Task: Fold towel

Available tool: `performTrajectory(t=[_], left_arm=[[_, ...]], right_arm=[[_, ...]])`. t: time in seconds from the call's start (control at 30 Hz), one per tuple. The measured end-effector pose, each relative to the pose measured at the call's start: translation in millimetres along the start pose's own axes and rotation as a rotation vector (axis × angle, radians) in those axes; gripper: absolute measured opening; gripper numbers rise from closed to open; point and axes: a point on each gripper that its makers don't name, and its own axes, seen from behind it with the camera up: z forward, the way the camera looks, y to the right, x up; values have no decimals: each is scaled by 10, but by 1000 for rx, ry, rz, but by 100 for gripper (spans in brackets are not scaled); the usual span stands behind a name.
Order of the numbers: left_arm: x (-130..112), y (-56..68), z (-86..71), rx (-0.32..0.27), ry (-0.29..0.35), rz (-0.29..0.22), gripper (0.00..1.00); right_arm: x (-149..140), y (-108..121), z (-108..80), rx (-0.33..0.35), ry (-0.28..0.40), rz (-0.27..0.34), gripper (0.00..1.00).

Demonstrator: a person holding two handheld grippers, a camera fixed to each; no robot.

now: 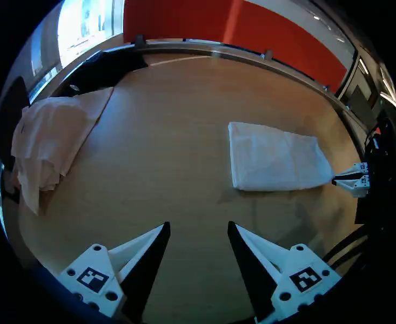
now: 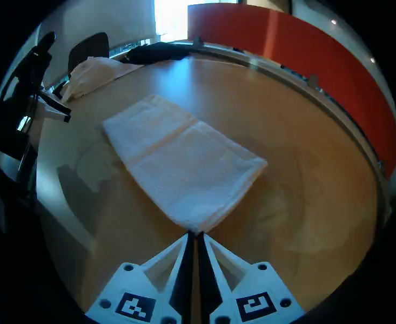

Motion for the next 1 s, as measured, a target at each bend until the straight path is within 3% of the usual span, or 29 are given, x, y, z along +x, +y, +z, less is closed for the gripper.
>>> performTrajectory(t=[0.37, 1.0], left_arm=[[42, -25, -4, 3, 5, -6, 78], [176, 81, -29, -13, 24, -3, 78]], right_arm=[[417, 102, -307, -53, 98, -6, 5], [1011, 270, -782, -109, 194, -113, 5]])
